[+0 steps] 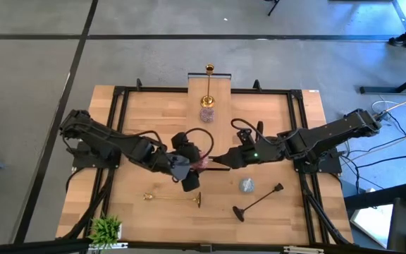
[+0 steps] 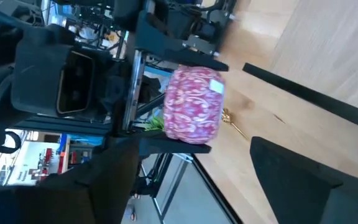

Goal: Pick & Place candle stick holders
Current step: Put the pink scented candle on the shelf

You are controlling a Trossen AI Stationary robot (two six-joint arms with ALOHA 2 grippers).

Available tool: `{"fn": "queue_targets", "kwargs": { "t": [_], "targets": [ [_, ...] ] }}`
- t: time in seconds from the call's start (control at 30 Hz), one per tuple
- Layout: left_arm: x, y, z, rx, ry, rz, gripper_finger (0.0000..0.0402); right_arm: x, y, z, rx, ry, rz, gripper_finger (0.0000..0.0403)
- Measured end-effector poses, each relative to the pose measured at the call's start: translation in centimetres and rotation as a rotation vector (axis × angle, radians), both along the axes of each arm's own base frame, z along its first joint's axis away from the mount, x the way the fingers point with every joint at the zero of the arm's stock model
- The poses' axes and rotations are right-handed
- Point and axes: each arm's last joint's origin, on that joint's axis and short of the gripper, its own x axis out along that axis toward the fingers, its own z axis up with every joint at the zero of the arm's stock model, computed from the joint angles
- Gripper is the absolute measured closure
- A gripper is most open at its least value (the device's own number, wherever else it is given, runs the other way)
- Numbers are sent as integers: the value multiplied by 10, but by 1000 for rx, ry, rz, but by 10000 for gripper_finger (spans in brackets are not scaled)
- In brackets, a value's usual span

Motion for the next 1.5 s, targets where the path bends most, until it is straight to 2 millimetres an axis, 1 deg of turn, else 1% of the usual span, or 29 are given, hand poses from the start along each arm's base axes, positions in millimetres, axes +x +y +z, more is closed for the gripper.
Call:
{"fn": "queue_targets", "kwargs": {
  "t": [0.17, 0.27, 0.37, 0.53, 0.87, 1.13, 1.27, 1.5],
  "targets": [
    [4, 6, -2, 6, 9, -6, 108, 9, -1, -6, 30, 15, 20, 92],
    [7, 12, -2, -1, 10, -6, 108, 17, -1, -16, 40, 52, 35, 92],
    [8, 15, -2, -16, 12, -16, 108, 26, -1, -22, 59, 44, 34, 92],
    [9, 16, -2, -26, 19, -28, 108, 37, -2, -25, 76, -5, 30, 92],
    [7, 11, -3, -39, 28, -56, 108, 40, -10, -25, 71, -8, -1, 92],
    [7, 12, -2, -14, 21, -50, 108, 41, -10, -24, 86, -15, -7, 92],
    [11, 11, 2, -7, -23, -66, 108, 41, -11, -24, 81, -17, -18, 92],
    [11, 11, 2, -1, -21, -67, 108, 41, -11, -24, 85, -24, -25, 92]
  ]
}}
